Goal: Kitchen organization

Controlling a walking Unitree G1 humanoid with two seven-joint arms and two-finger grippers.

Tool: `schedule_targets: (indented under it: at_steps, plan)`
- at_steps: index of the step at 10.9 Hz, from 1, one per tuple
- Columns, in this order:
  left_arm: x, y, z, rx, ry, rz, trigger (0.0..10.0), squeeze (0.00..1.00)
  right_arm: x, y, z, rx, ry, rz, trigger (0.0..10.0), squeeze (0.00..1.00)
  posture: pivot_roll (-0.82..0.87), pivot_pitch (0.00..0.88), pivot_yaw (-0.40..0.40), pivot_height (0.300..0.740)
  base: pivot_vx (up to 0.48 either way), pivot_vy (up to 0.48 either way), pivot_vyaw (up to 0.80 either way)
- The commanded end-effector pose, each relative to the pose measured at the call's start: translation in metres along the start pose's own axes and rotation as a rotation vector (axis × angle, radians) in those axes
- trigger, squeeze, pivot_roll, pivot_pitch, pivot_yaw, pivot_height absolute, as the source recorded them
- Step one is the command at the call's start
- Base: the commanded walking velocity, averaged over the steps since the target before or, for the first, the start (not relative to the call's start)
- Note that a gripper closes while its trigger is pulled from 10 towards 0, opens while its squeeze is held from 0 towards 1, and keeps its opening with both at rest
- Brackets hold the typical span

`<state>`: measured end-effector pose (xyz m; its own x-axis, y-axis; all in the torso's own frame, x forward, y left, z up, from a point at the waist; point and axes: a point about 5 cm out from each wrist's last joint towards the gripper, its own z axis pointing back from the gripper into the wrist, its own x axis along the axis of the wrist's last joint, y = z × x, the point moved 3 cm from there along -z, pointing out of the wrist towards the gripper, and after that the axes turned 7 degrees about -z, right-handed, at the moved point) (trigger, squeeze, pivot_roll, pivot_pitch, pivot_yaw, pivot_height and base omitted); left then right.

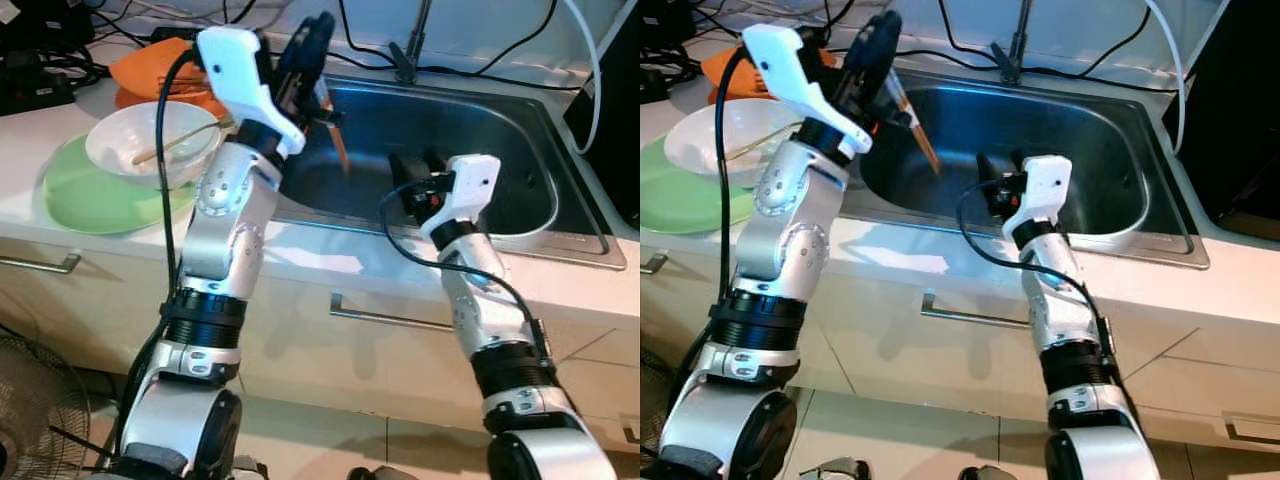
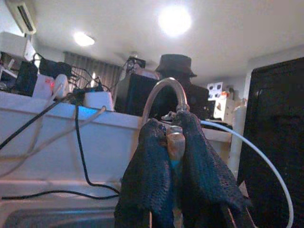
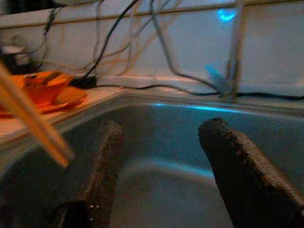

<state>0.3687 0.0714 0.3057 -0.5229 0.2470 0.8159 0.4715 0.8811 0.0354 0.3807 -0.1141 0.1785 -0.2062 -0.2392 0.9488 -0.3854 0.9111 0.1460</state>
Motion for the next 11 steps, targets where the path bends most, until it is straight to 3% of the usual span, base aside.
schedule_targets:
  at_steps: [1, 4, 5, 6, 11]
  plan:
    - [-0.013, -0.002, 0.005, -0.015, 0.042, 0.006, 10.0, 0.0, 0.014, 0.009, -0.004, 0.083, -0.032, 0.001, 10.0, 1.0, 0.06, 0.065, -0.043, 0.74, 0.0, 0.0, 0.0]
    - [-0.018, -0.006, 0.01, -0.037, 0.06, 0.019, 10.0, 0.0, 0.024, 0.031, -0.002, 0.27, -0.037, 0.013, 10.0, 1.0, 0.05, 0.049, -0.039, 0.74, 0.0, 0.0, 0.0]
    - [-0.019, -0.008, 0.01, -0.044, 0.062, 0.027, 10.0, 0.0, 0.024, 0.036, -0.001, 0.292, -0.032, 0.014, 10.0, 0.75, 0.05, 0.044, -0.039, 0.74, 0.0, 0.0, 0.0]
    - [-0.02, -0.011, 0.011, -0.053, 0.063, 0.031, 10.0, 0.0, 0.023, 0.04, -0.001, 0.316, -0.024, 0.014, 10.0, 0.0, 0.06, 0.043, -0.038, 0.74, 0.0, 0.0, 0.0]
    - [-0.024, -0.022, 0.012, -0.109, 0.079, 0.049, 10.0, 0.0, 0.007, 0.048, 0.0, 0.333, 0.019, -0.004, 10.0, 0.0, 0.06, 0.035, -0.04, 0.74, 0.0, 0.0, 0.0]
